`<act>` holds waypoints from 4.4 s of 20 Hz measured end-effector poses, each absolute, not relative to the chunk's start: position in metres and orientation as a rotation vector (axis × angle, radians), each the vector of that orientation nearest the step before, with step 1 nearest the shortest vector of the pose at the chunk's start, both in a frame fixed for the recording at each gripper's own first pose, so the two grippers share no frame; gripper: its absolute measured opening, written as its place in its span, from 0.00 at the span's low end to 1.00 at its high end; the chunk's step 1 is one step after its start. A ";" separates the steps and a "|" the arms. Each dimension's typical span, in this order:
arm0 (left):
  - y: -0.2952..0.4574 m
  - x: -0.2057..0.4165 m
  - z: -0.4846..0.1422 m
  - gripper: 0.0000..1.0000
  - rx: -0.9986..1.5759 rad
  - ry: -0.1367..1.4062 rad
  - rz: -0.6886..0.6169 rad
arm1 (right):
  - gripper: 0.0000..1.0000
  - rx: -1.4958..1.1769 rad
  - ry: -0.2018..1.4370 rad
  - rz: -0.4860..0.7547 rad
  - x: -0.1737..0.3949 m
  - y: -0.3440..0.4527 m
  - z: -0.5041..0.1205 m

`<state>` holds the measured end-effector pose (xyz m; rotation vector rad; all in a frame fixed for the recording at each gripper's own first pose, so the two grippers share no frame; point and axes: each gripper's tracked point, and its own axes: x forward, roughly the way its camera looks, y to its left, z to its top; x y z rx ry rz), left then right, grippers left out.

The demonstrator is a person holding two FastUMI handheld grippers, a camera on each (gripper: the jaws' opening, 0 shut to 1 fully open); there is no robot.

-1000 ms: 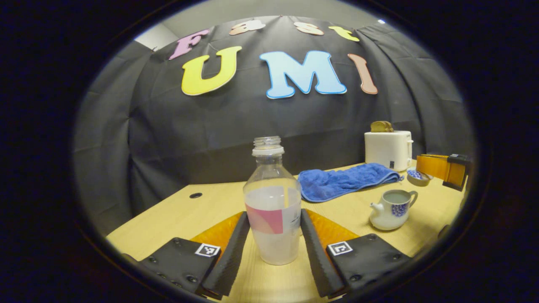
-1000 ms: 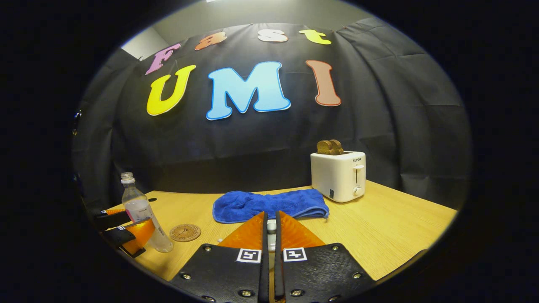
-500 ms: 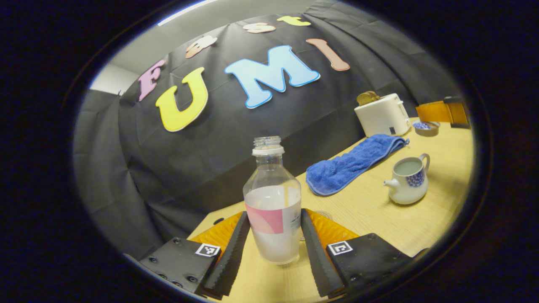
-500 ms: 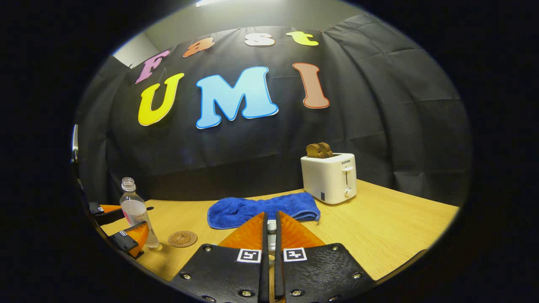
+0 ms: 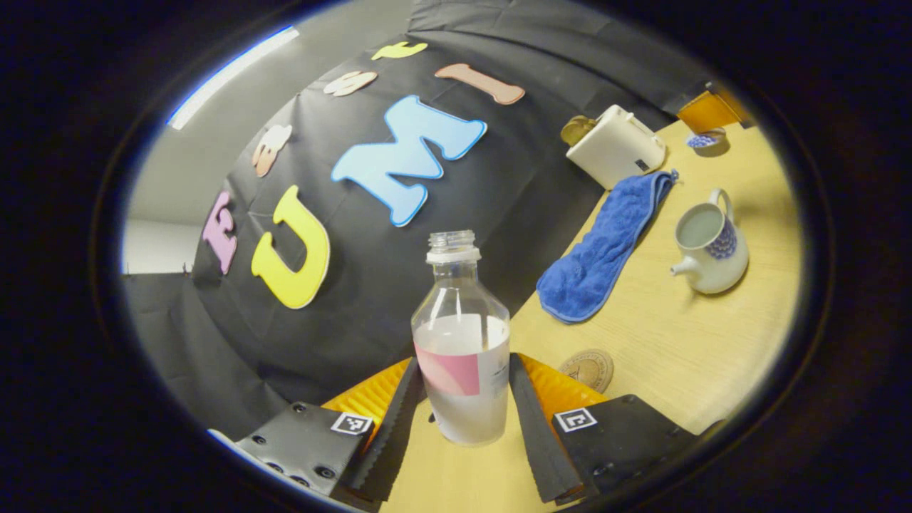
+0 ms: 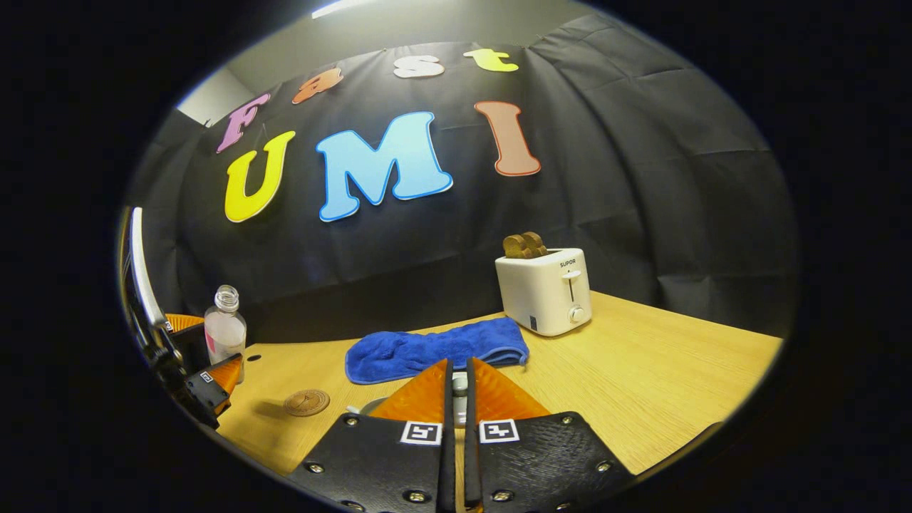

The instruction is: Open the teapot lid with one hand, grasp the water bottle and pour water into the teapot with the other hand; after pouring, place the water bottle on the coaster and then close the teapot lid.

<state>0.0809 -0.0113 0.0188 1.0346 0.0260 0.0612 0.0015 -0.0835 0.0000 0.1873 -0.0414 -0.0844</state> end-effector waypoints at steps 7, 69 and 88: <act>-0.052 0.094 0.018 0.85 1.283 -0.006 0.002 | 0.05 0.194 -0.081 -0.133 -0.008 -0.104 0.009; -0.115 0.103 0.020 0.85 2.025 -0.145 -0.064 | 0.05 0.277 -0.108 -0.105 -0.018 -0.109 0.020; -0.112 0.105 0.028 0.85 2.134 -0.164 -0.036 | 0.05 0.290 -0.104 -0.097 -0.017 -0.108 0.019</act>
